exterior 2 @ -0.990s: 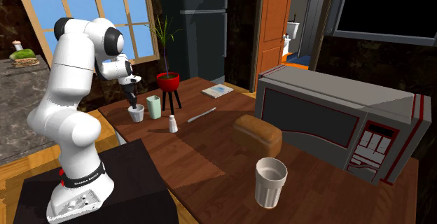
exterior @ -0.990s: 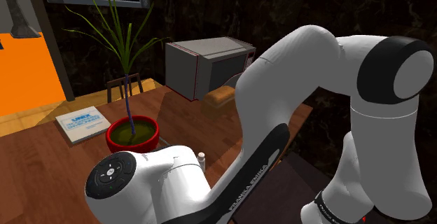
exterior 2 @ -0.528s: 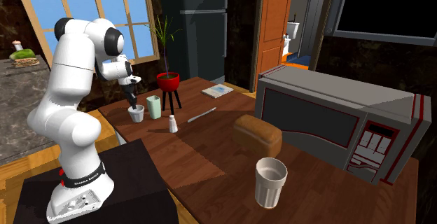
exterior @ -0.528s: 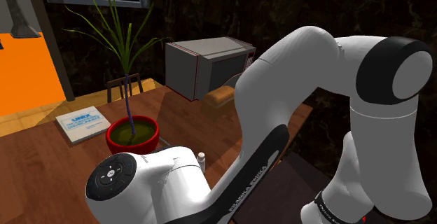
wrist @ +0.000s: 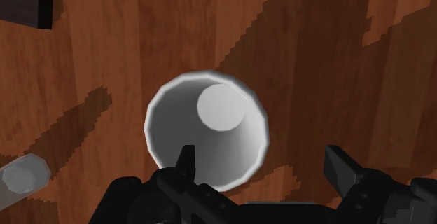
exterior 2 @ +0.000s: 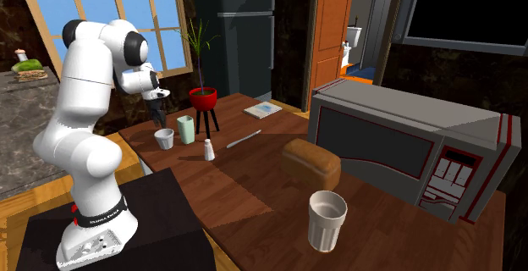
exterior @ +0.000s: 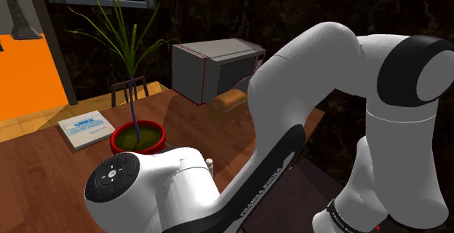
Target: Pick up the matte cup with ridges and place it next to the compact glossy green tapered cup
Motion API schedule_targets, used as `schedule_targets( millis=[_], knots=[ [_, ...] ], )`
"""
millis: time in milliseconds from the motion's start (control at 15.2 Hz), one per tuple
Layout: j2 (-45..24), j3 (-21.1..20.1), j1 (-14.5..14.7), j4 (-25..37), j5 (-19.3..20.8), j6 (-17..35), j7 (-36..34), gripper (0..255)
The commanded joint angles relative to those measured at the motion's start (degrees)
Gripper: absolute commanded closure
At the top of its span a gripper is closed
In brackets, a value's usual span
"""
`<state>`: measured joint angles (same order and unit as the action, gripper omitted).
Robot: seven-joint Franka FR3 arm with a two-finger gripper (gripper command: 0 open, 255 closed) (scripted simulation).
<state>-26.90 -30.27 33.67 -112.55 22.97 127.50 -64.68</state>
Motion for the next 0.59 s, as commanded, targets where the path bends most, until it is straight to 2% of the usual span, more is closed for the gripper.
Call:
schedule_targets(
  millis=[0,528],
  knots=[
    [1.84,-0.99,-0.34,1.14,-1.57,-2.74,0.96,0],
    [2.64,-1.37,-0.49,1.66,-2.24,-3.93,1.38,0]
  ],
)
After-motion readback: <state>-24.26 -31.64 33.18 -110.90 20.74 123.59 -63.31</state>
